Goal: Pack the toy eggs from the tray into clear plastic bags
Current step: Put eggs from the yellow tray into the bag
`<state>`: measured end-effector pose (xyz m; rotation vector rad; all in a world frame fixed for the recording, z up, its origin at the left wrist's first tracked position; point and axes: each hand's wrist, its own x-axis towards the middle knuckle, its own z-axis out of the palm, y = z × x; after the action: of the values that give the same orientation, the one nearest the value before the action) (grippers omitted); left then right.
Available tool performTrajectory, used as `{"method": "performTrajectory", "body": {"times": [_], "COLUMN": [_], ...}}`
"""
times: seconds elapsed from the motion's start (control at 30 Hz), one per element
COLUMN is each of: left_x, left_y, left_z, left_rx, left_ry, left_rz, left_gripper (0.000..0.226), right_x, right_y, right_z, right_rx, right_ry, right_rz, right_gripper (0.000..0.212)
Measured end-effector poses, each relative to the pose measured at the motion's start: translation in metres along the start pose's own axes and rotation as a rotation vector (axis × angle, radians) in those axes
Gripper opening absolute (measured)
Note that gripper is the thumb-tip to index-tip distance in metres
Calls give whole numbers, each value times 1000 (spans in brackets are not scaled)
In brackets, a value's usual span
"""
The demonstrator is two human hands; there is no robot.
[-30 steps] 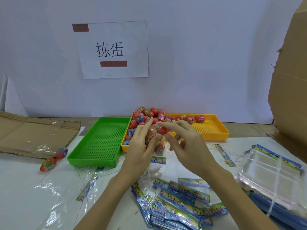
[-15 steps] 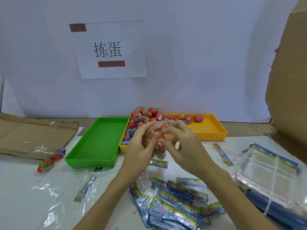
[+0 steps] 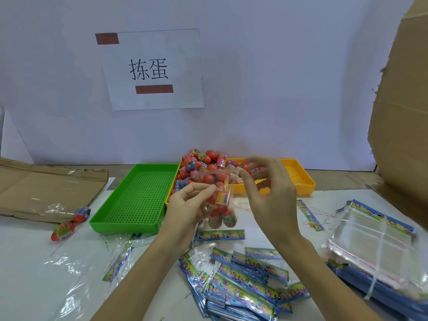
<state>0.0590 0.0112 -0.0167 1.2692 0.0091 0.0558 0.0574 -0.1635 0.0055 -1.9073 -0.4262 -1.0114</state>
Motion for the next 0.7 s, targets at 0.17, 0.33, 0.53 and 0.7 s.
{"method": "performTrajectory", "body": {"times": [0.17, 0.33, 0.53, 0.7], "left_x": [0, 1, 3, 2], "left_y": [0, 4, 8, 7], "left_z": [-1, -5, -8, -10], "left_rx": [-35, -27, -35, 0], "left_ry": [-54, -91, -168, -170], "left_rz": [-7, -74, -201, -177], "left_gripper": [25, 32, 26, 32], "right_x": [-3, 0, 1, 0], "right_y": [7, 11, 6, 4], "right_z": [5, 0, -3, -5], "right_rx": [214, 350, 447, 413], "right_ry": [-353, -366, -437, -444], "right_rz": [599, 665, 774, 759], "right_gripper": [24, 19, 40, 37]}}
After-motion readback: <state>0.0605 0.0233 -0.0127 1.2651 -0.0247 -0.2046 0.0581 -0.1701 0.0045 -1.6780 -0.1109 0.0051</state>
